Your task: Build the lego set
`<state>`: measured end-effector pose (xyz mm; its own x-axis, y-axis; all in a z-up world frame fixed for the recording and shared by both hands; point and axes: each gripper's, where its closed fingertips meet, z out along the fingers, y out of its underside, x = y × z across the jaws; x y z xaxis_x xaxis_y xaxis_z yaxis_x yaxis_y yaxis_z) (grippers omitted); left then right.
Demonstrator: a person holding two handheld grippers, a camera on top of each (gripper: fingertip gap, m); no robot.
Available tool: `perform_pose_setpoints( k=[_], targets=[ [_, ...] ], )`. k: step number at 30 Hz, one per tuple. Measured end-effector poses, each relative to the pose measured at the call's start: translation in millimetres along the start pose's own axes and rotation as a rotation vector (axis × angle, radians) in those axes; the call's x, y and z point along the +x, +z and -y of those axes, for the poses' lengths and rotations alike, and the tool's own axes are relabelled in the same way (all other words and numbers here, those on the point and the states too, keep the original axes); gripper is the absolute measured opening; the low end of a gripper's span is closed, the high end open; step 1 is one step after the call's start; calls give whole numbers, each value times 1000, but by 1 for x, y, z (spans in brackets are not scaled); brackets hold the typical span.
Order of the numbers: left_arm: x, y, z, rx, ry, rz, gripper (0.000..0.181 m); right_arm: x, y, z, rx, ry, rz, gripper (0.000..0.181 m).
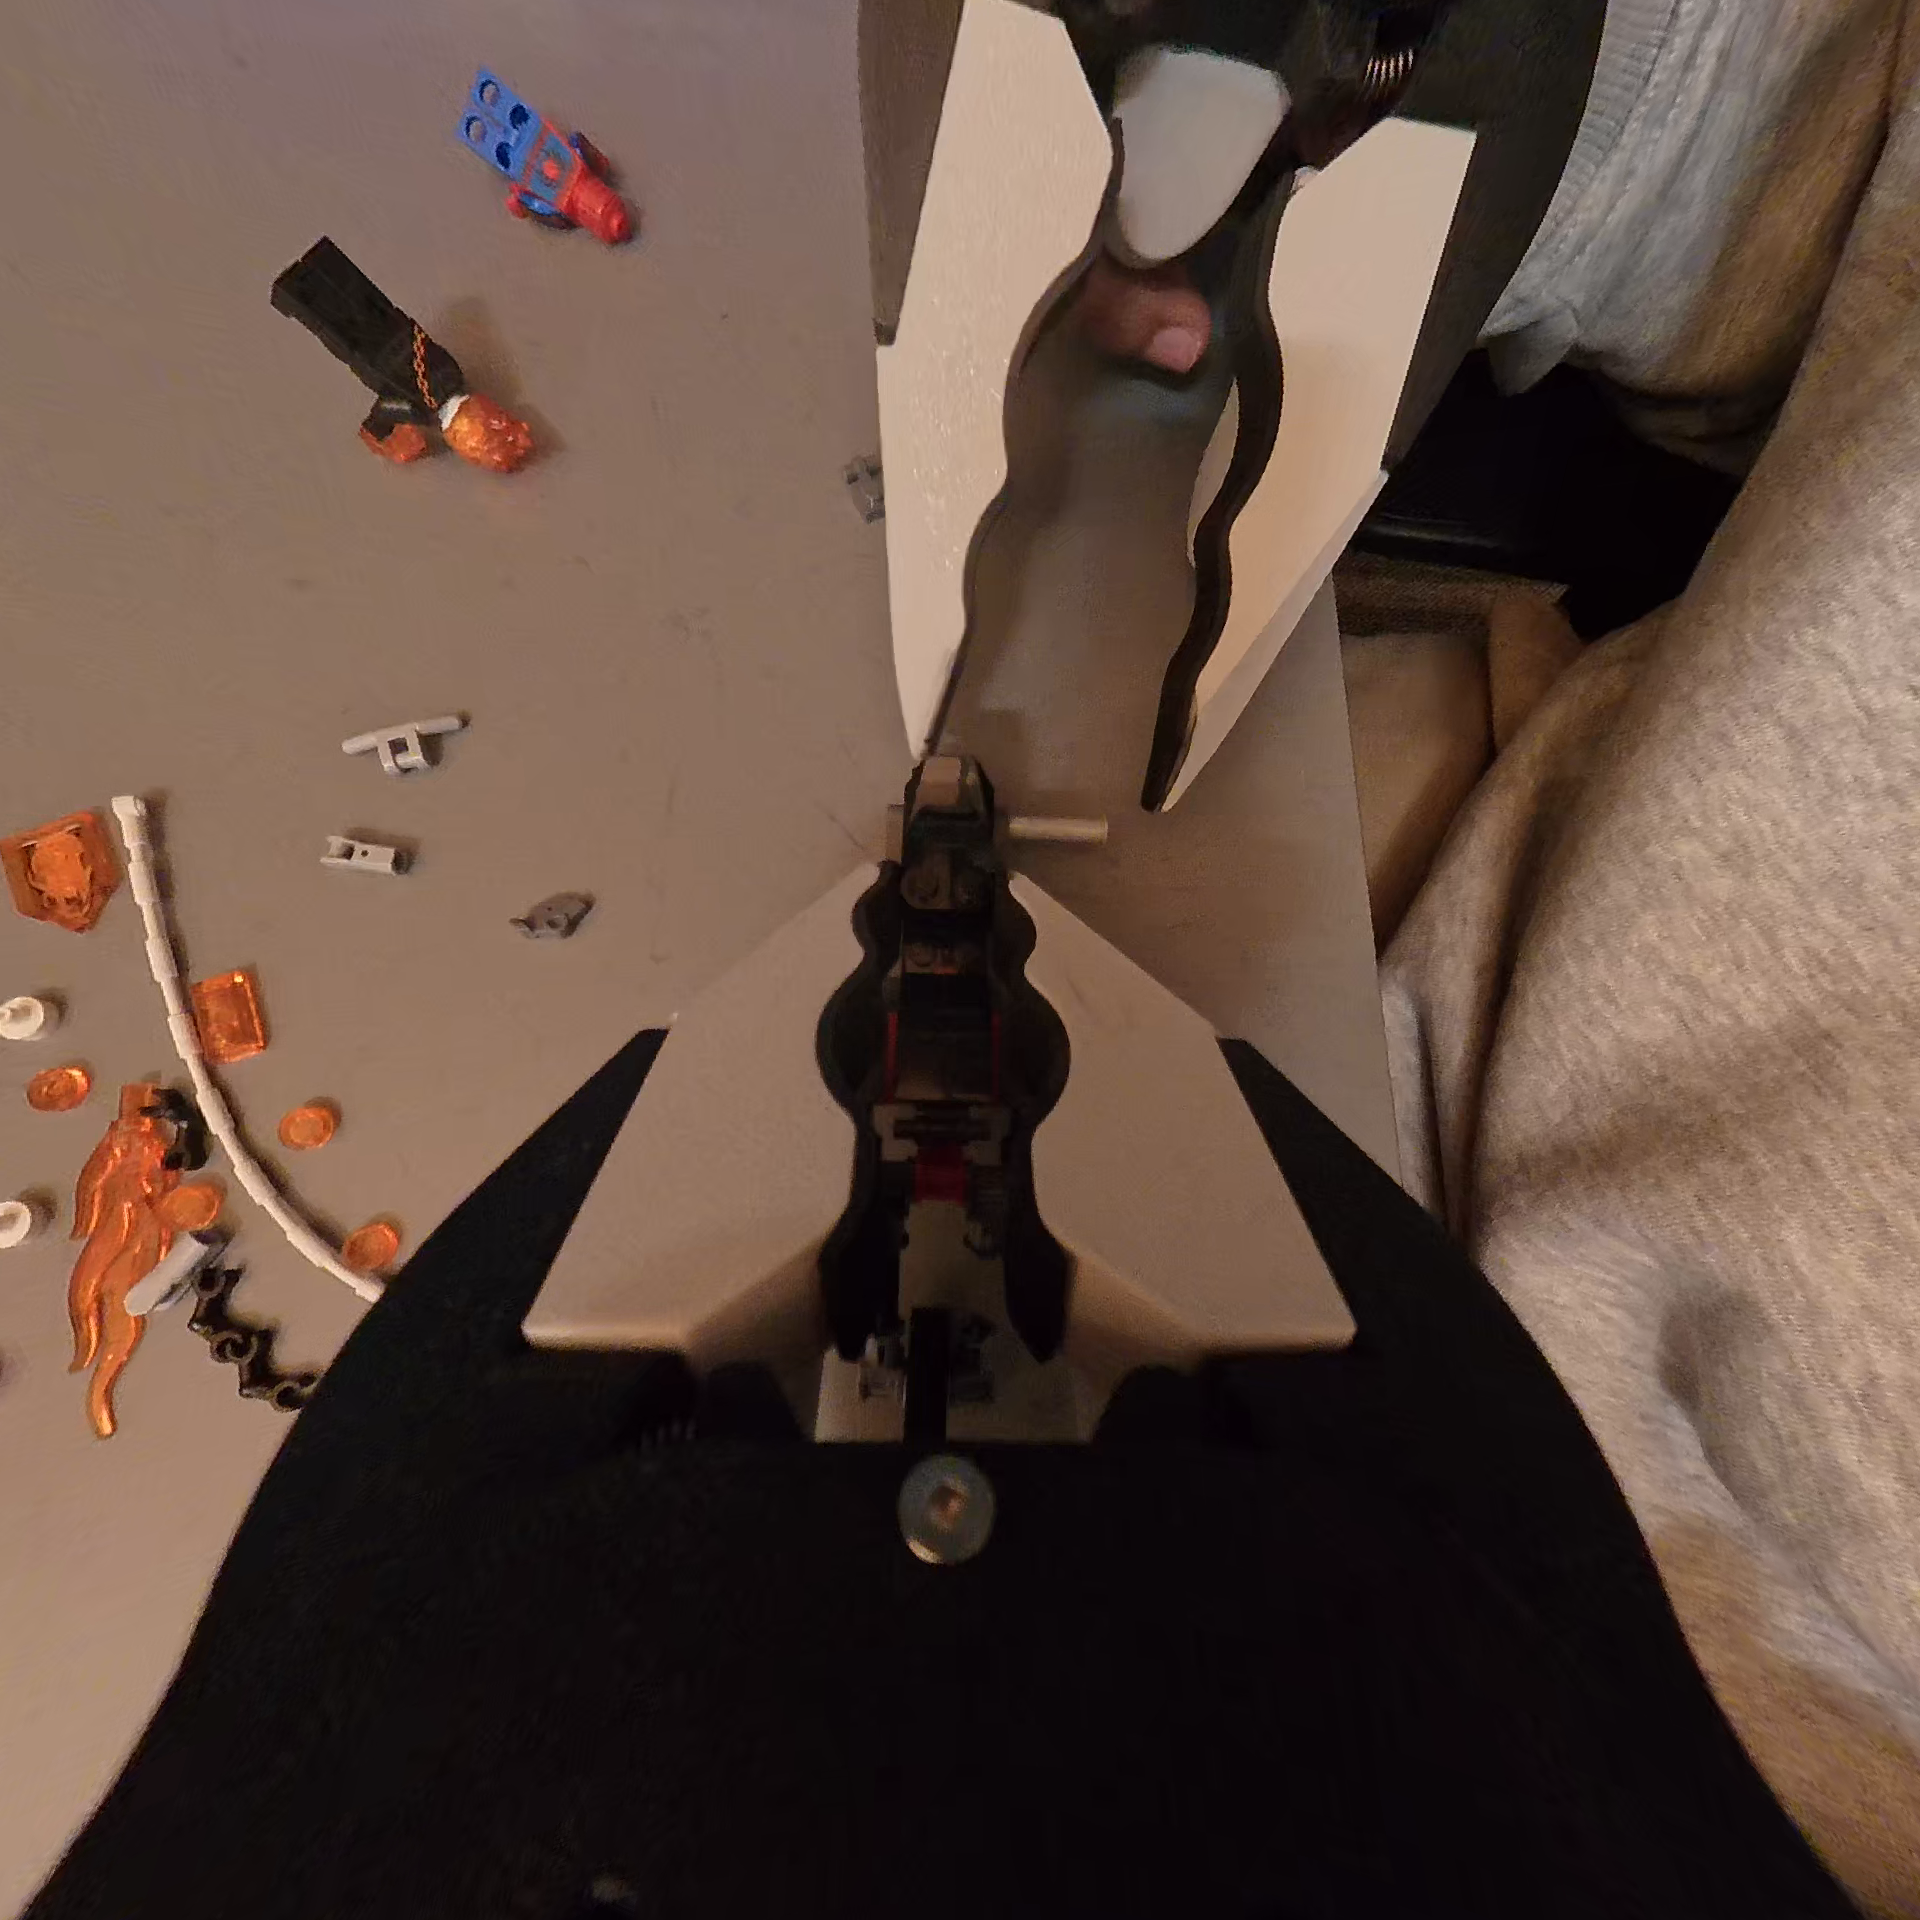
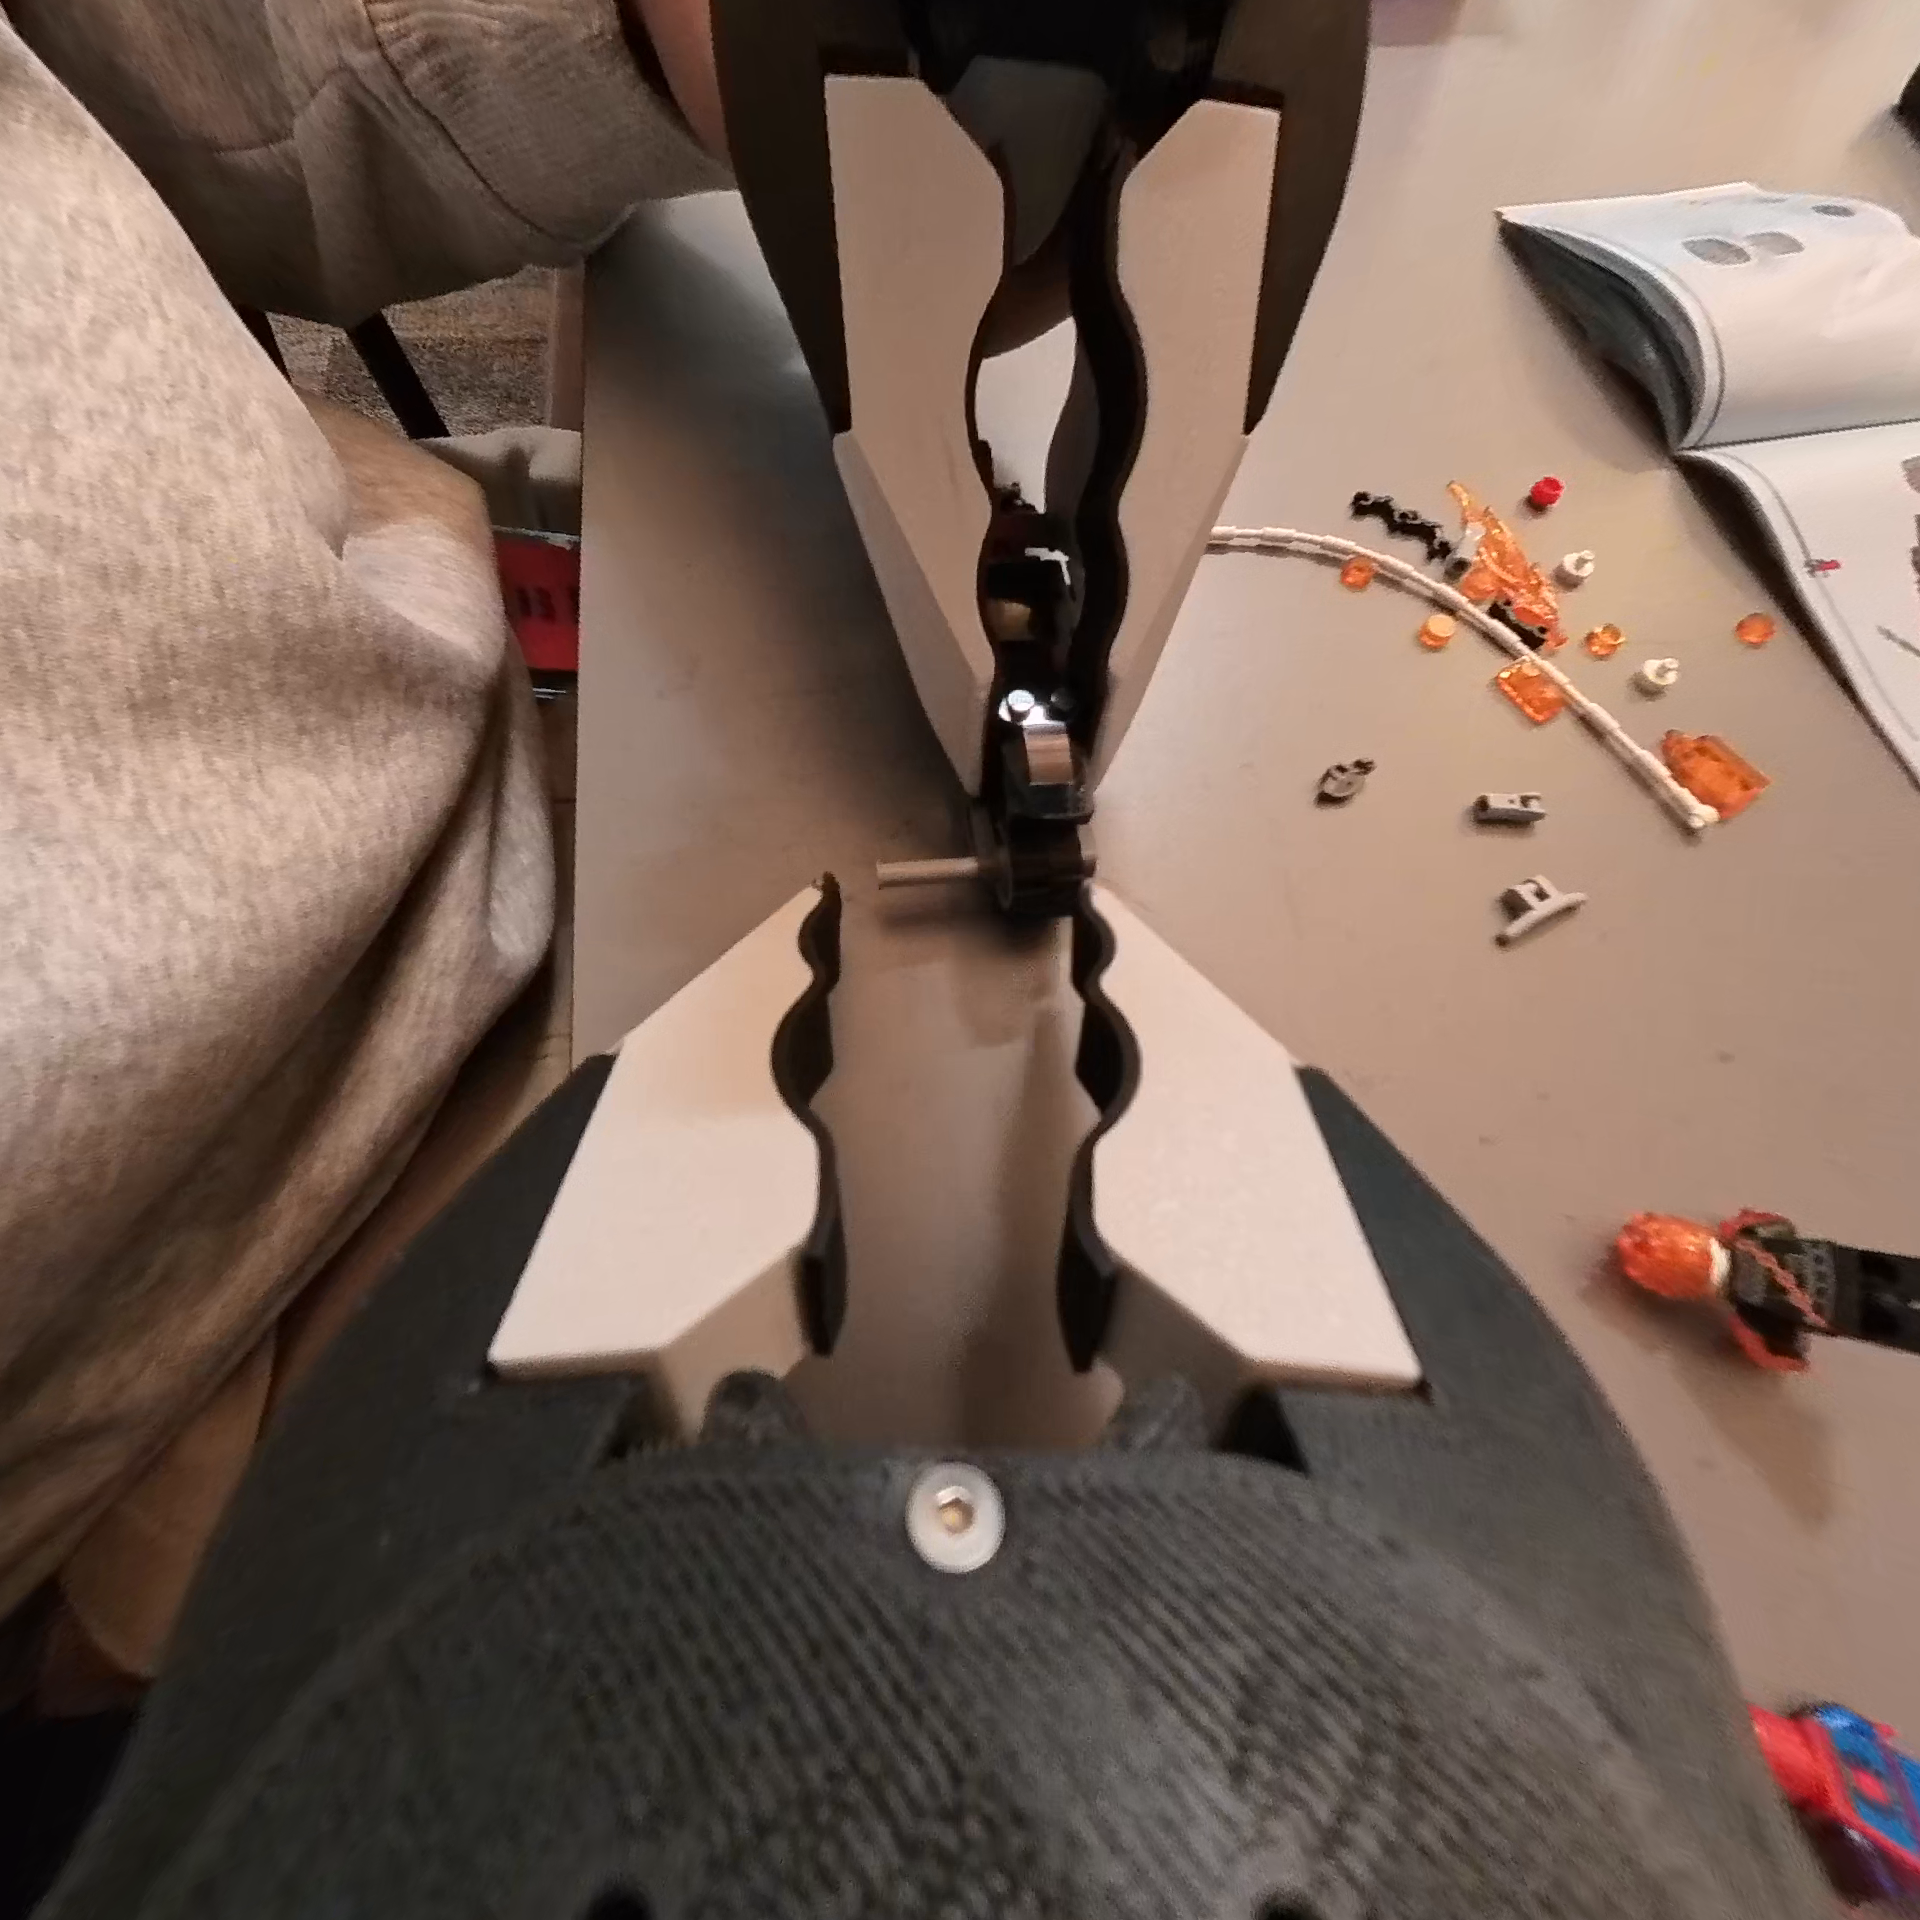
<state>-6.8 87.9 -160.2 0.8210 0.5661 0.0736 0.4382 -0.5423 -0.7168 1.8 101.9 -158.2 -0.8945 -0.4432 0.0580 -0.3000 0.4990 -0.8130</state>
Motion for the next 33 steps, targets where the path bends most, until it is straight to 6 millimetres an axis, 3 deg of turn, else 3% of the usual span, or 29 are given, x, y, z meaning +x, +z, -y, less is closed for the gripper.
perform_pose_setpoints(
  k=[5,33],
  targets=[
    [0,0,0,1,1,1,16,8,1,1,0,-11,-56,55],
    [1,-1,1,-3,4,8,16,9,8,-3,-51,-25,-50,43]
  ],
)
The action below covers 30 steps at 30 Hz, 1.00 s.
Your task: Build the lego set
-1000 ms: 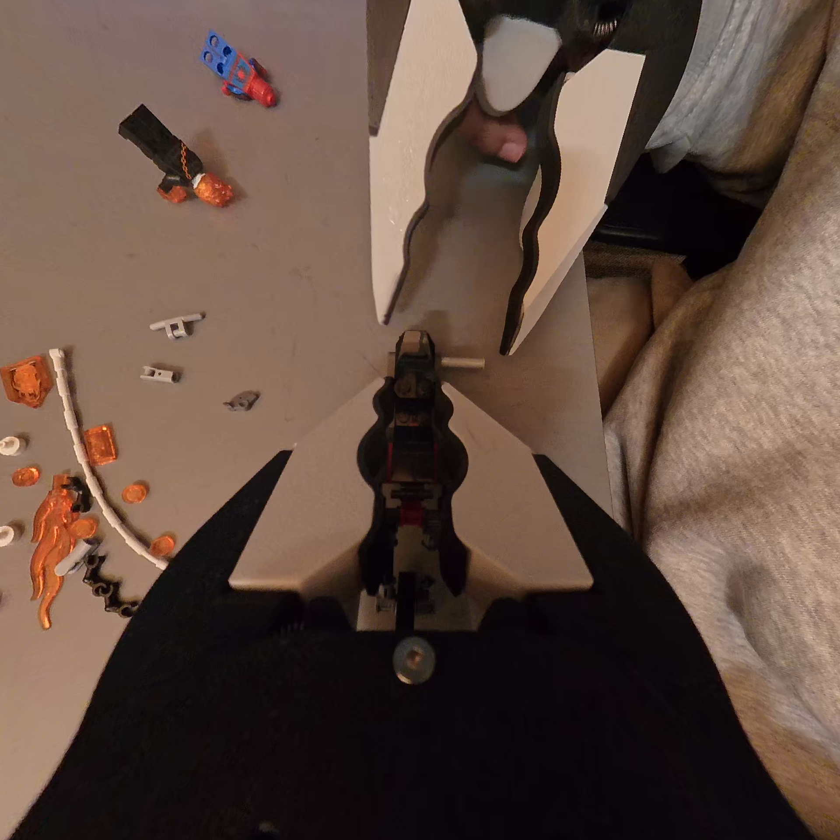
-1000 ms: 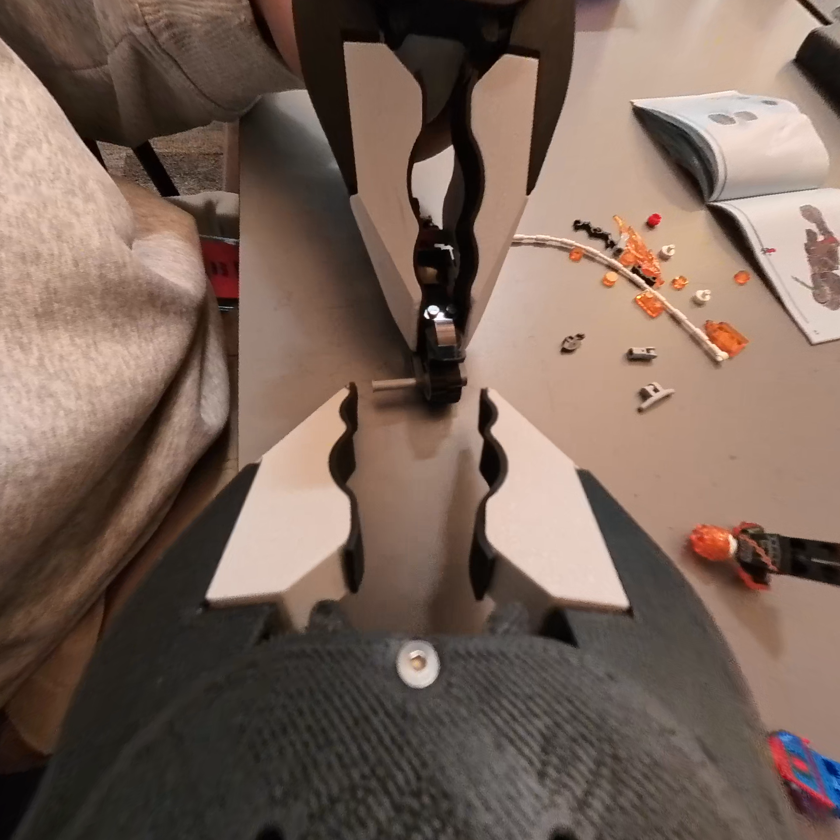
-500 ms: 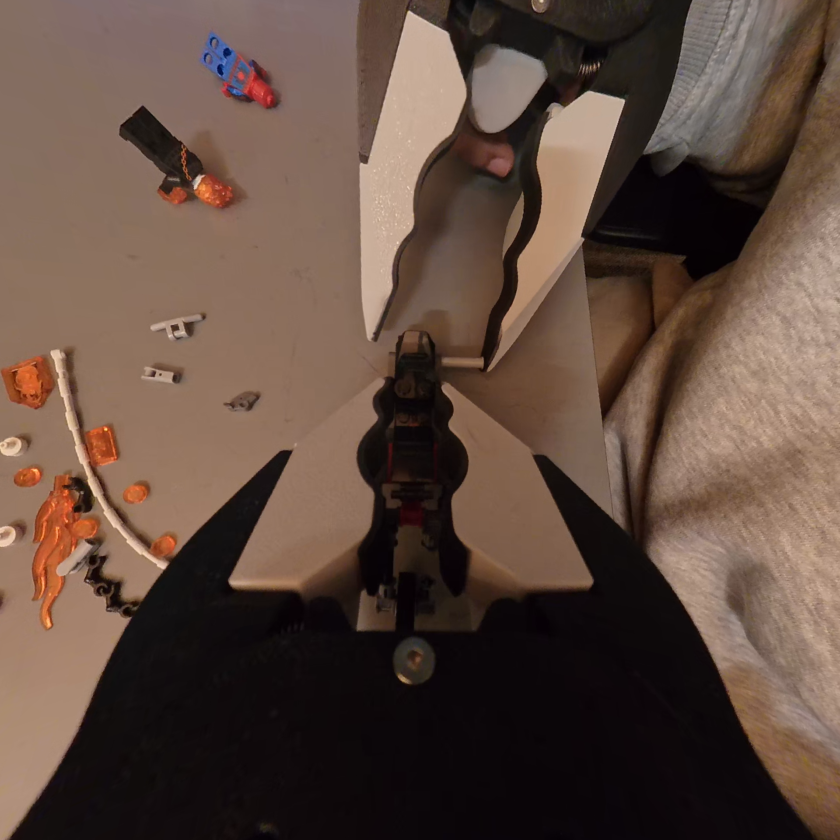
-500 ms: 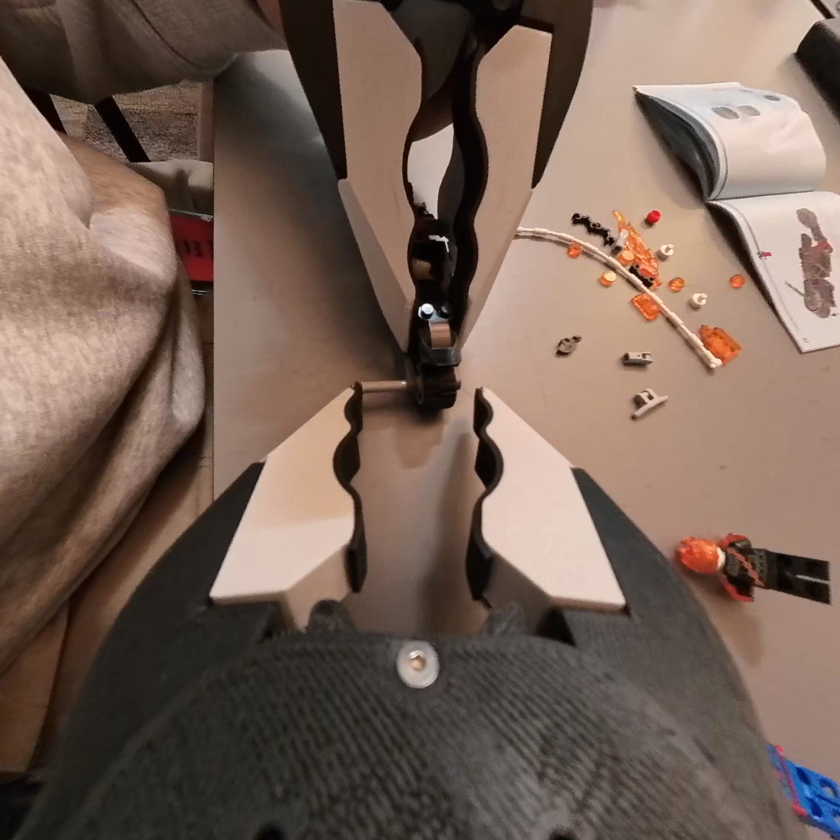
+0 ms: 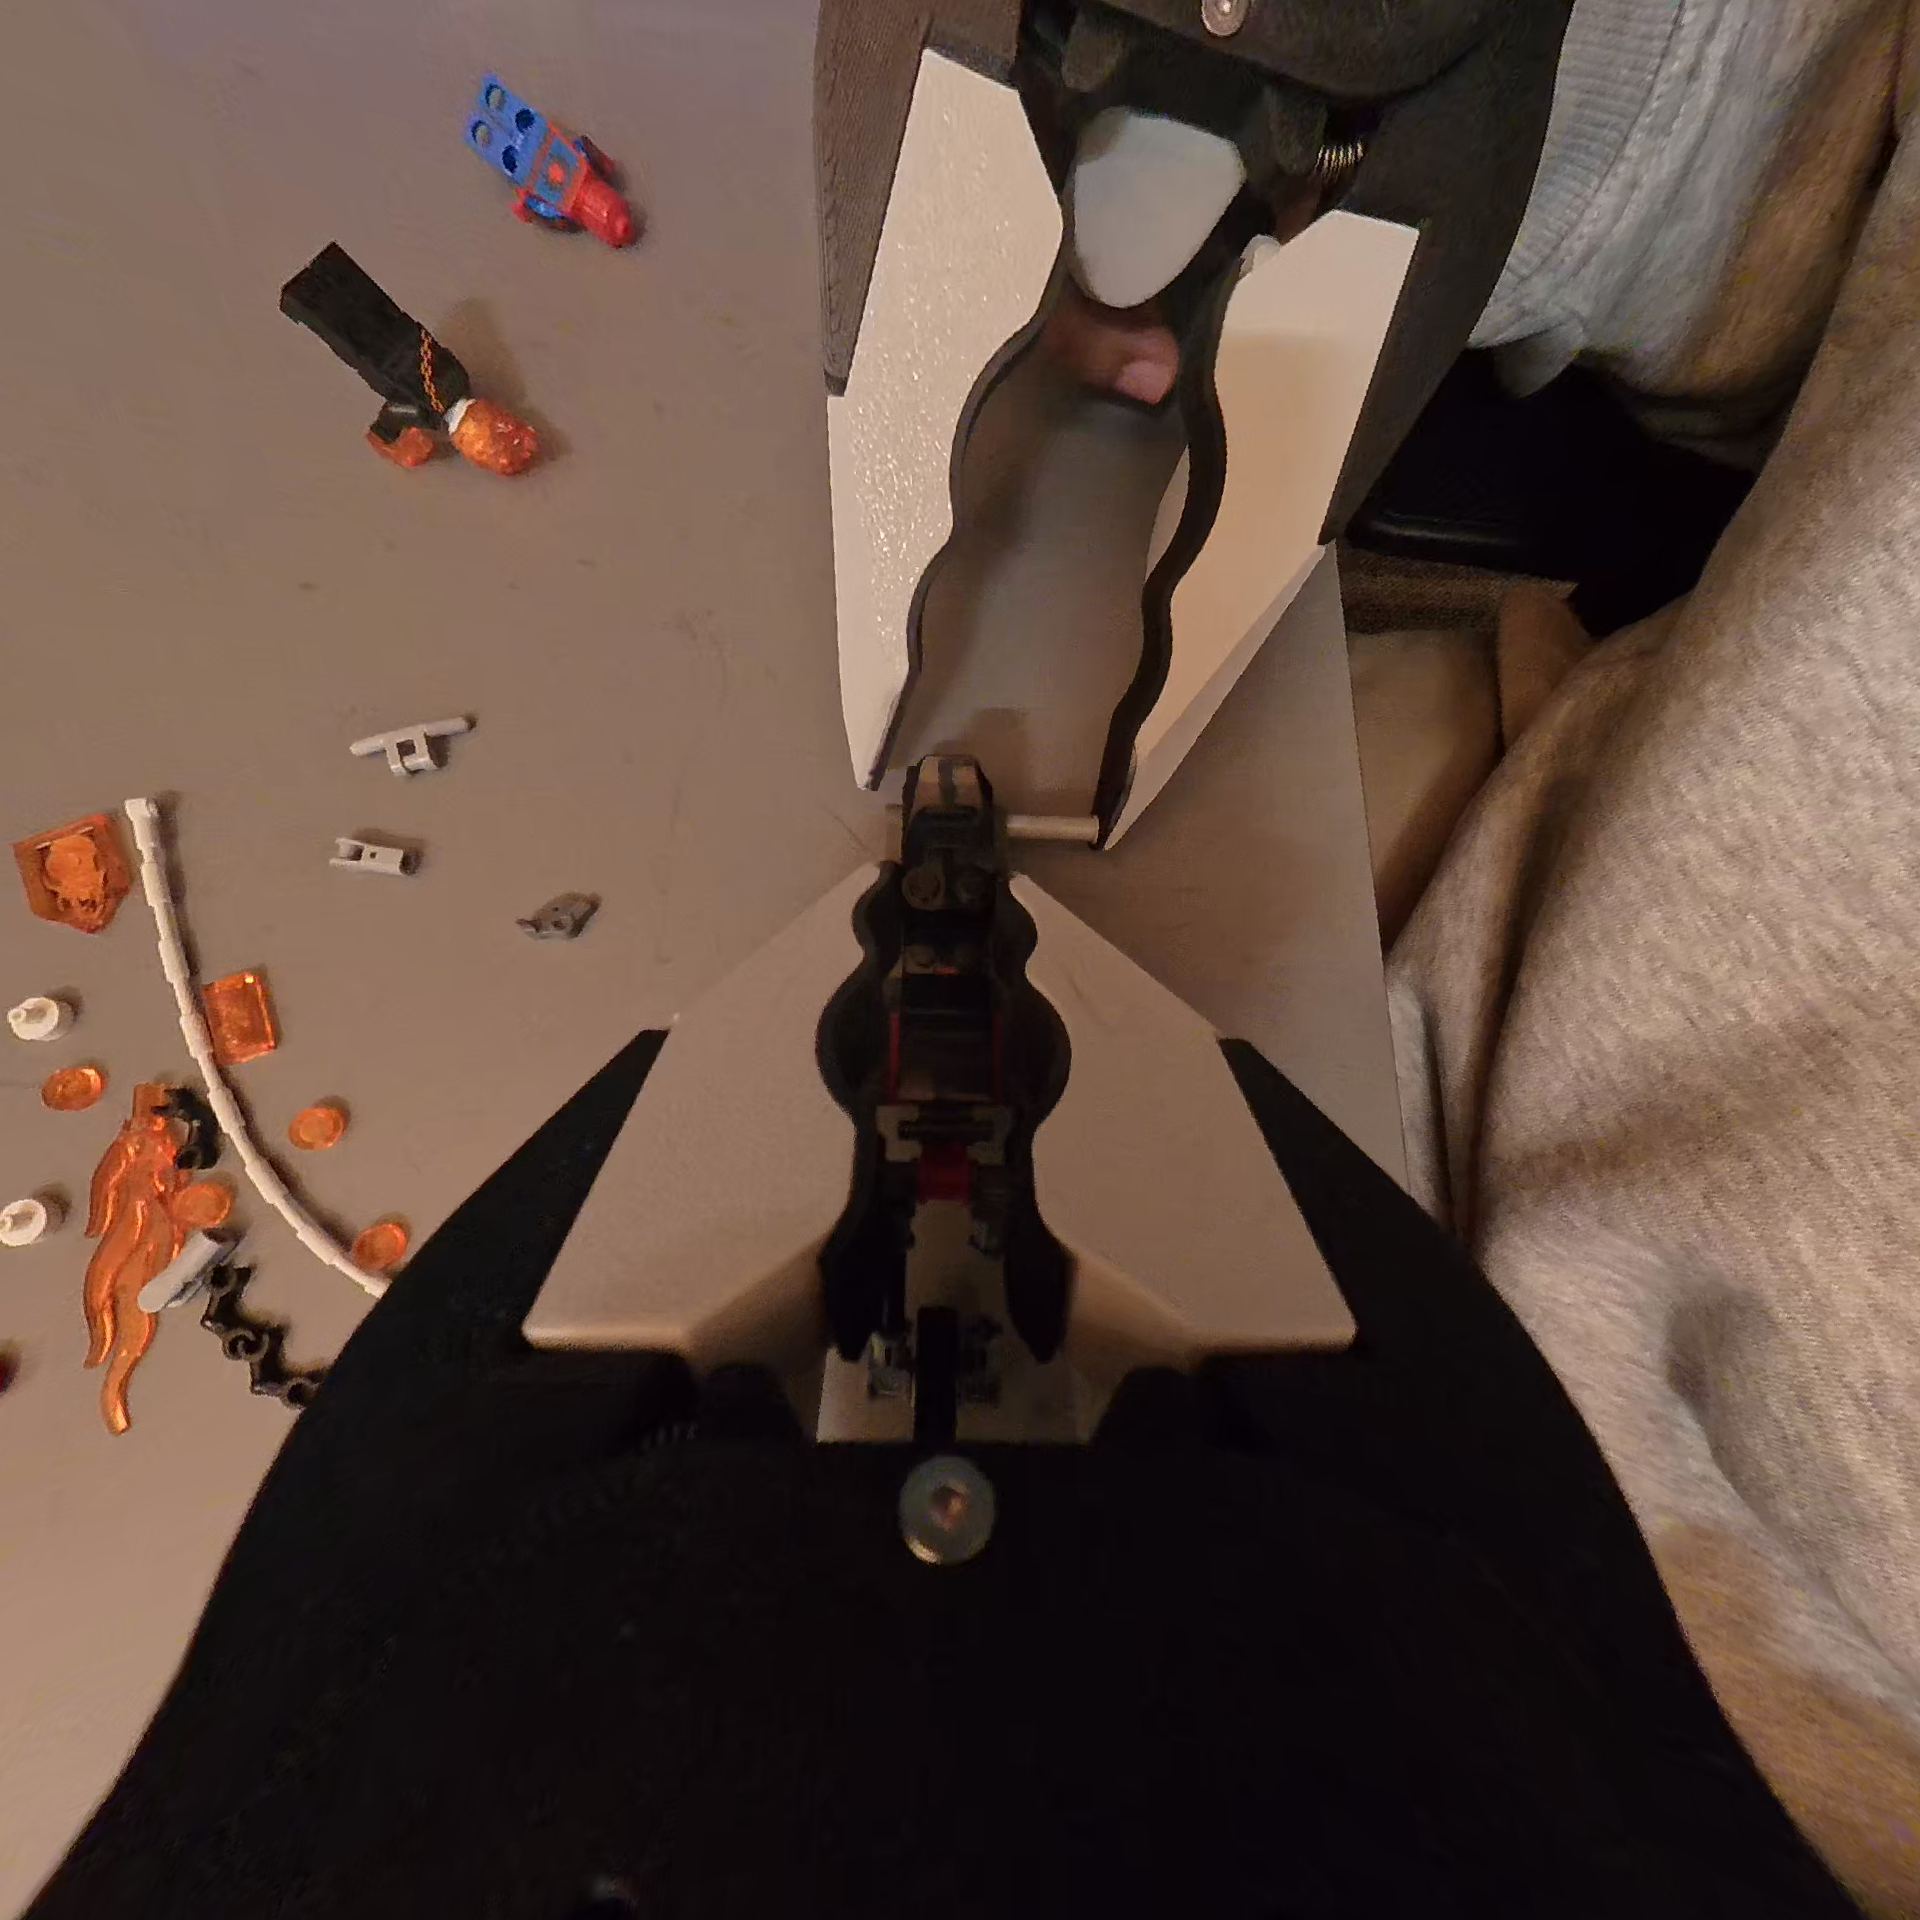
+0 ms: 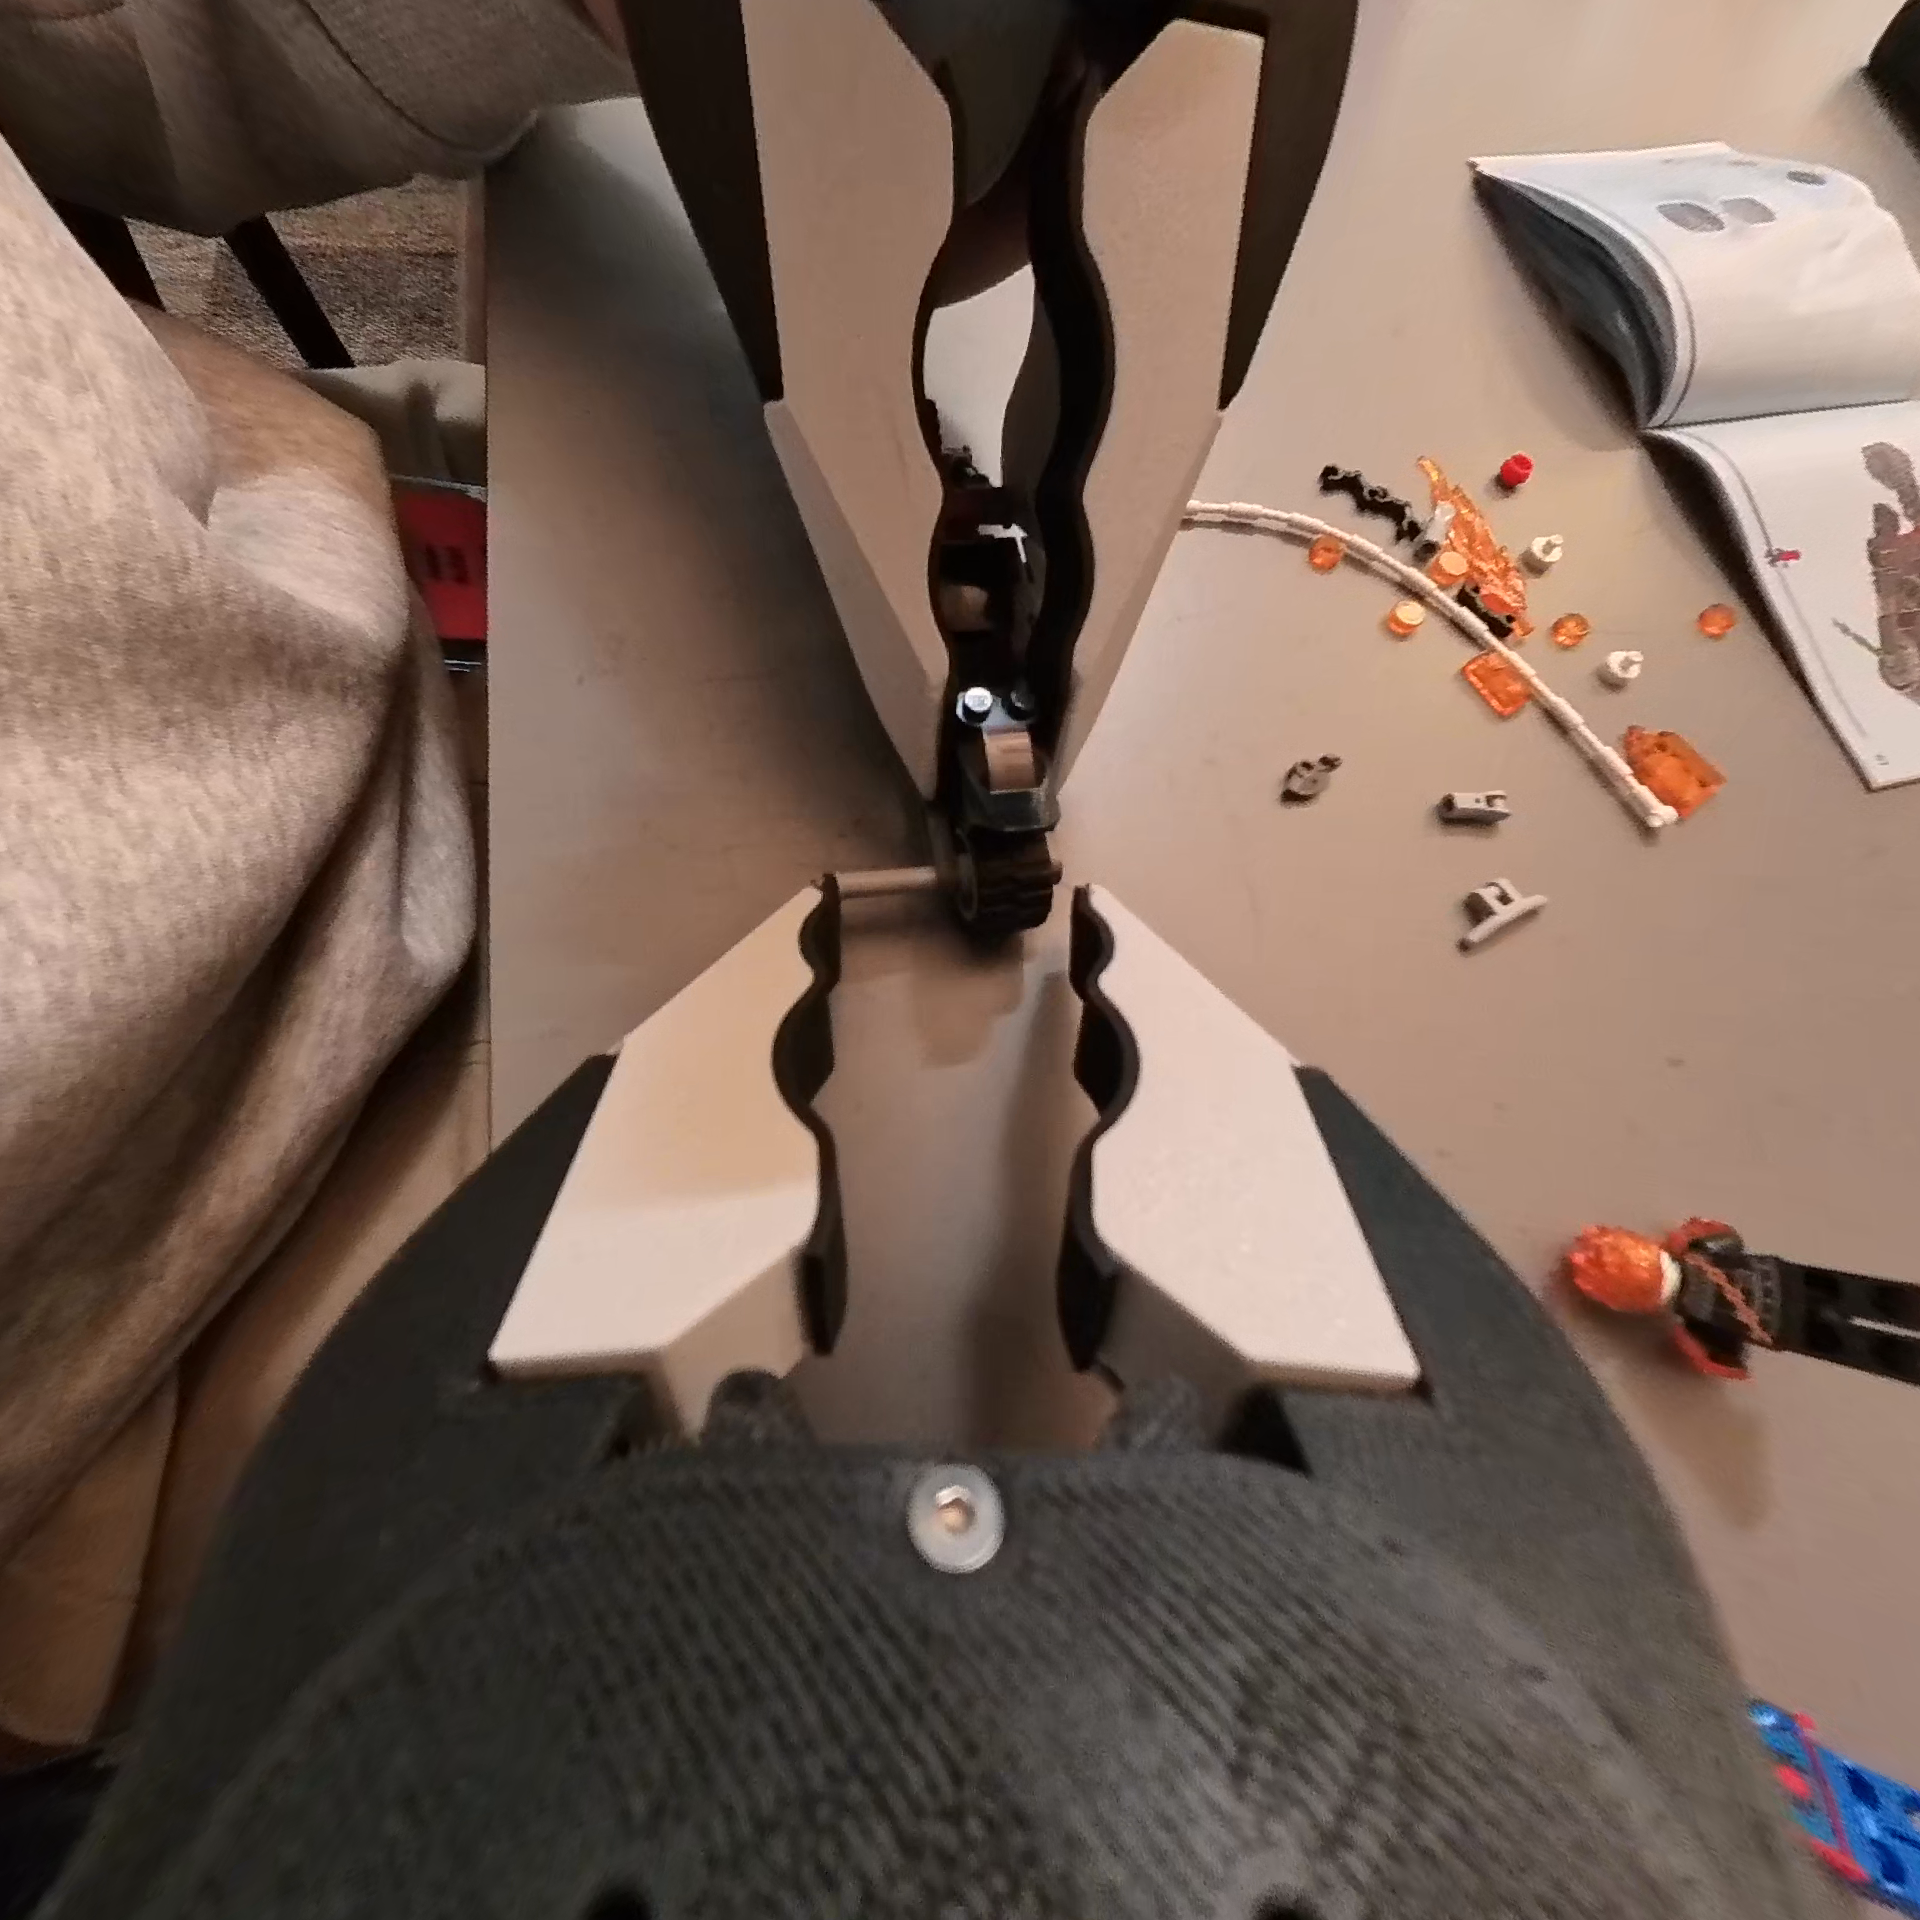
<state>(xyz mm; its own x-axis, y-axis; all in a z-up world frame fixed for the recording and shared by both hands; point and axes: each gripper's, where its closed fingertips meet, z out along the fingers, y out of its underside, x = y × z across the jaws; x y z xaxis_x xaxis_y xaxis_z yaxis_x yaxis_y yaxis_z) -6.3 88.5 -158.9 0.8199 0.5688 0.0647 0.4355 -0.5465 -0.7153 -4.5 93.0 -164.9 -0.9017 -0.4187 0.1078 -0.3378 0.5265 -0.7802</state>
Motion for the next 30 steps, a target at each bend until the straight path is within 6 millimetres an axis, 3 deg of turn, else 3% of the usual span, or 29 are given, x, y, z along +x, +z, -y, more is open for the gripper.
perform_pose_setpoints(
  k=[30],
  targets=[
    [5,0,-1,-18,44,8,16,-5,-1,-3,-21,79,137,37]
  ],
)
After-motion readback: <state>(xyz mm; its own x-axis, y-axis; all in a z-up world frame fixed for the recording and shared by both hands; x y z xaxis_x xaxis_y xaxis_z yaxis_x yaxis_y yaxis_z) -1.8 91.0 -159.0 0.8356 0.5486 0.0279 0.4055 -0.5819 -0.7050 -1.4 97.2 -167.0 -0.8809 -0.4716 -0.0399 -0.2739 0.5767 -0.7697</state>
